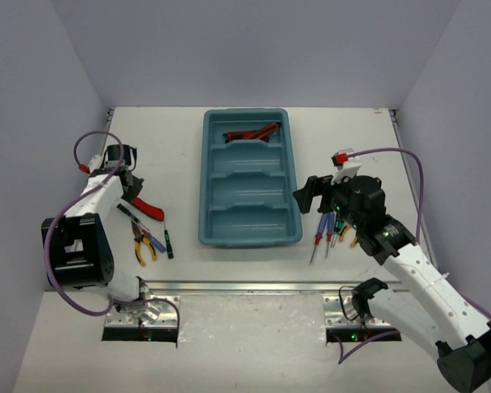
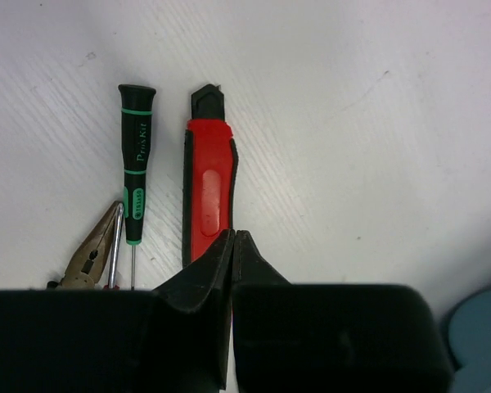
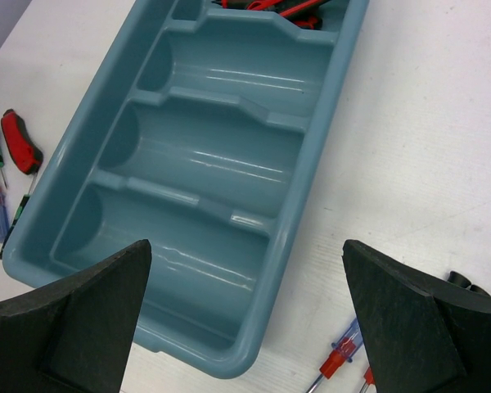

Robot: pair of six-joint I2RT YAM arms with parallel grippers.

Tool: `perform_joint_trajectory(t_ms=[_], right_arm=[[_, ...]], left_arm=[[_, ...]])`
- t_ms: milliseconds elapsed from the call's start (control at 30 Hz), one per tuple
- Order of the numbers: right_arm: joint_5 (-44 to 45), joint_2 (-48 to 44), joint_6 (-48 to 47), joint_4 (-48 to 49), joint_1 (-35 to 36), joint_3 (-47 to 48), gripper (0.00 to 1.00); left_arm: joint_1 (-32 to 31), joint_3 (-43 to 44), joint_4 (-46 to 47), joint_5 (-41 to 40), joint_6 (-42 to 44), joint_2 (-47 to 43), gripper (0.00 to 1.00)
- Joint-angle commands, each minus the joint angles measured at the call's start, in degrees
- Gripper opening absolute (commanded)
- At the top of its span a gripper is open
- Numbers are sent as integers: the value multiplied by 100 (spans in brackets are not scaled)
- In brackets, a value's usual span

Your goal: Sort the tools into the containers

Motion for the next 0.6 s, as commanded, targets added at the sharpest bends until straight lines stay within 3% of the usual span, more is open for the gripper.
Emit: perform_joint_trajectory(t_ms=[0,200,300,367,567], right_arm=[[99,6,-12,259,6,1,99],[129,-1,-24,259,-1,-7,99],[138,-3,-31,250,6,-7,99],[138,-10,-33,250,6,-16,99],[156,-10,-29,259,6,-20,99]], left_arm=[[-34,89,231,217,156,-17,5],[-39,62,391,632,136,288,33],[-46,4,407,718,22,337,63],[-45,-96,438,719,-51,310,77],[-46,-249,489,601,-38,445,79]])
